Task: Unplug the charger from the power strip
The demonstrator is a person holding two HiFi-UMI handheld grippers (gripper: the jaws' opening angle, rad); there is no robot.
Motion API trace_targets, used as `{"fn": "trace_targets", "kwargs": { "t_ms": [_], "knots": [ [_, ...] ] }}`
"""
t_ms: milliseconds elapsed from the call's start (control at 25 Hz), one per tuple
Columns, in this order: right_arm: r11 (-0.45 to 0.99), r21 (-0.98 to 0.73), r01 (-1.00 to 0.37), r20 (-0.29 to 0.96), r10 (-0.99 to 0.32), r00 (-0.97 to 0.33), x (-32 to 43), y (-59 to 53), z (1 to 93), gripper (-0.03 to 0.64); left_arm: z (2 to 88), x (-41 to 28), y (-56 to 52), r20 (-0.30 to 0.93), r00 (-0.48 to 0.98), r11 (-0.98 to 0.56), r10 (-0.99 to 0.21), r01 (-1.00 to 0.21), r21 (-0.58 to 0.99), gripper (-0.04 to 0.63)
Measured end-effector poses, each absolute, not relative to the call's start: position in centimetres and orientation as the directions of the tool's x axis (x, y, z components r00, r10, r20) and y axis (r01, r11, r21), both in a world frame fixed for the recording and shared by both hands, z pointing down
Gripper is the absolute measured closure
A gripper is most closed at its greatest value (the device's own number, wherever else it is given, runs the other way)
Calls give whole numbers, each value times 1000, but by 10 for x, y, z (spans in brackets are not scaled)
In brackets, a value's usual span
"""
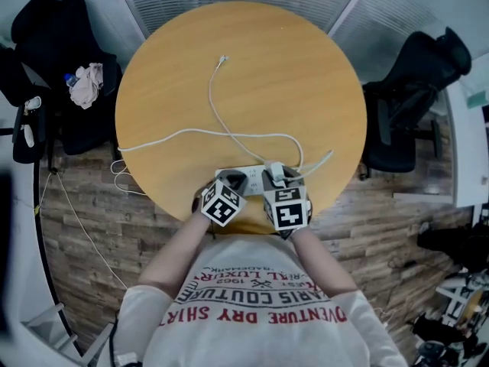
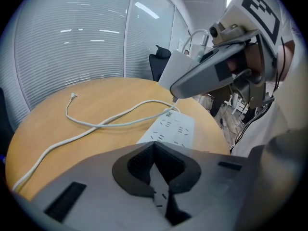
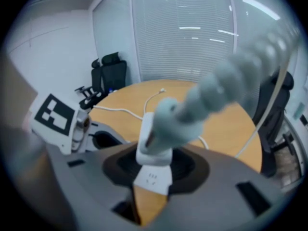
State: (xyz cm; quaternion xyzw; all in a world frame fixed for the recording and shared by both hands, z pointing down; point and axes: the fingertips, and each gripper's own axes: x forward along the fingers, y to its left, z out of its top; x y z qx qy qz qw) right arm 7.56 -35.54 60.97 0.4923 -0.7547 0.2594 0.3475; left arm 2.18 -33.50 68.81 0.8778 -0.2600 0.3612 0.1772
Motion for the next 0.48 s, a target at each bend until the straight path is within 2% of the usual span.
{"fn": "trace_targets", "kwargs": {
  "t_ms": [160, 480],
  "knots": [
    [407, -26, -913, 732, -614, -294, 77, -358, 587, 462, 663, 10, -350, 671, 605, -752, -429, -650, 105, 563],
    [443, -17, -897, 637, -686, -351, 83, -368, 542, 462, 559, -9, -379, 479, 607, -666, -634, -743, 61, 563]
  ]
}}
